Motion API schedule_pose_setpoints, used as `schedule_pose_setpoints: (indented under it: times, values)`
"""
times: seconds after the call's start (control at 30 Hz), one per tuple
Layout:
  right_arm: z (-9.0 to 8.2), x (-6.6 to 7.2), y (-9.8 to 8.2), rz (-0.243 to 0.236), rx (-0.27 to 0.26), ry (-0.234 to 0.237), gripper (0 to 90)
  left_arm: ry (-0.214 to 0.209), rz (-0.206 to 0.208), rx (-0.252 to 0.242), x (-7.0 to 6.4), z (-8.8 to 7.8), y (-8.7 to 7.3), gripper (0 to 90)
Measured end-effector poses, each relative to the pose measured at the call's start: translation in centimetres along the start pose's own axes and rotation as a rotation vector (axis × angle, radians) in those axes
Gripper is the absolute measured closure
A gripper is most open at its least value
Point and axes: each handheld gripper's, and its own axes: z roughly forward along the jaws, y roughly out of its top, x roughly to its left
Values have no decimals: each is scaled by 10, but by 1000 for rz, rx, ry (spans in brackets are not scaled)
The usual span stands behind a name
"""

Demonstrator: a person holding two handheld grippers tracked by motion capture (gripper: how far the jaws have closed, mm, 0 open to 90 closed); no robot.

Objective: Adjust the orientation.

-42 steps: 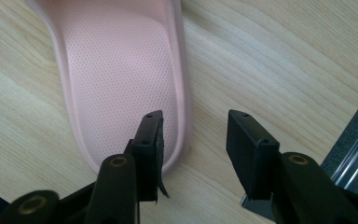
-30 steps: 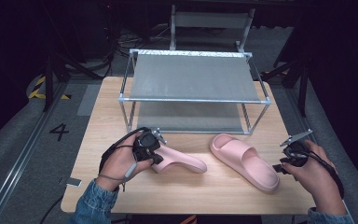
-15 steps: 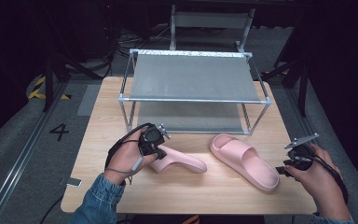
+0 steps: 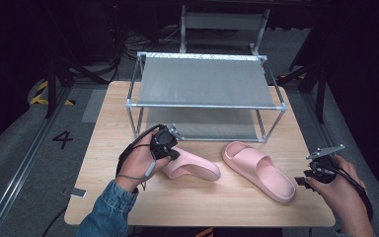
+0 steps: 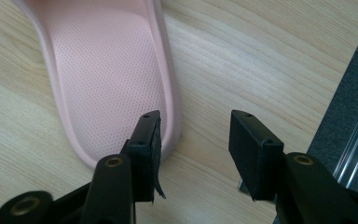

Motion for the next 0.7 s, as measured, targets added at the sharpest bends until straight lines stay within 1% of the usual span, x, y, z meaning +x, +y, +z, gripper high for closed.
schedule_pose_setpoints:
  times: [0.07, 0.1, 0.13, 0.17, 0.27, 0.3, 0.37, 0.4, 0.43, 0.47, 0.53, 0.6, 0.7]
  values:
    - [-1, 0, -2, 8, -6, -6, 548, 18, -4, -30, 1, 2, 3, 868]
    - [-1, -1, -3, 11, -10, -7, 547, 36, -8, -47, 2, 3, 5, 857]
    - [-2, -1, -4, 17, -10, -9, 547, 36, -8, -47, 2, 3, 5, 821]
    - [-2, -1, -4, 17, -10, -9, 547, 61, -10, -97, 2, 3, 8, 821]
    - [-4, -2, -7, 27, -20, -18, 544, 52, -25, -187, 2, -2, 13, 788]
    - [-5, -2, -8, 34, -21, -21, 543, 54, -23, -195, 2, -5, 14, 787]
    - [-5, -2, -10, 40, -25, -26, 542, 45, -24, -202, 0, -7, 15, 780]
    - [-5, -2, -11, 42, -26, -28, 542, 34, -23, -194, 0, -6, 15, 780]
    - [-5, -2, -11, 42, -28, -28, 542, 27, -15, -174, 1, -5, 16, 779]
    - [-5, -2, -11, 42, -28, -29, 542, 23, -20, -175, 0, -2, 16, 779]
    - [-5, -2, -12, 41, -28, -27, 541, 8, -16, -142, 1, 2, 17, 781]
    - [-6, -2, -12, 39, -29, -29, 540, -3, -8, -127, 0, 7, 18, 779]
    - [-6, -2, -12, 41, -31, -32, 539, -18, -4, -92, -1, 14, 20, 777]
